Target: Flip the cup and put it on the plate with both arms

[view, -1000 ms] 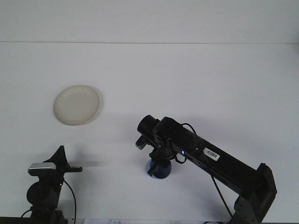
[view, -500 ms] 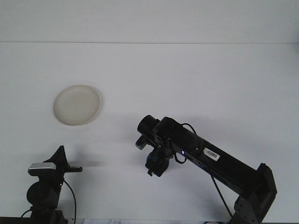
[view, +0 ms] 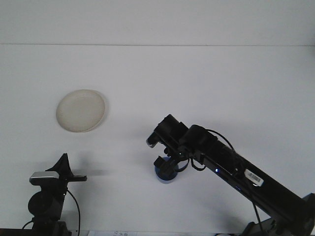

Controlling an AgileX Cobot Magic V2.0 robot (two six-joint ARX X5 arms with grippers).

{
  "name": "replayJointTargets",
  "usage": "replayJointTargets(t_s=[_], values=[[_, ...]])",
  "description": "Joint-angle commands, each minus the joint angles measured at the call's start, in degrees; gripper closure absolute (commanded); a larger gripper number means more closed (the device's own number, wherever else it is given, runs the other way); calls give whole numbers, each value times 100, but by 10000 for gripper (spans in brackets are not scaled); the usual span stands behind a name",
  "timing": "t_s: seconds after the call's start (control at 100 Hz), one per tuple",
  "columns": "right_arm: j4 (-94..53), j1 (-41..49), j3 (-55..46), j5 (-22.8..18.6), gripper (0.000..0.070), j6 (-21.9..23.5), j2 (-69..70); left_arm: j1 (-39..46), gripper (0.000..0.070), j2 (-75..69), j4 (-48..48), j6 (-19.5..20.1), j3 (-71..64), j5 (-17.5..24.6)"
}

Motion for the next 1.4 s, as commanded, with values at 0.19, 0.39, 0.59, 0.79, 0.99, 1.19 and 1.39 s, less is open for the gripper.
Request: replayJointTargets(t_s=[0.19,0.39,0.59,0.79,0.99,1.19,1.39], values=[[442,-17,92,634,173,79,-1626,4,688,-11,68,-28,-111,-11],[1679,2,-1038,914,173,273,-3526,4,688,-11,68,-28,-111,-11],[2948,4,-3331,1388,173,323,-5646,4,688,-11,68,-28,-111,-11],[3641,4,-4854,1379,174,236,-7453,4,688,-11,68,-28,-111,-11],[3606,4,-5101,1381,174,295,-8229,4,688,-11,72,-98,-111,-11],[3526,4,-5101,1379,174,361,-8282,4,687,-11,90,-1193,-111,-11],[3451,4,-5101,1381,174,356,-8282,4,688,-11,339,-1696,31,-9]])
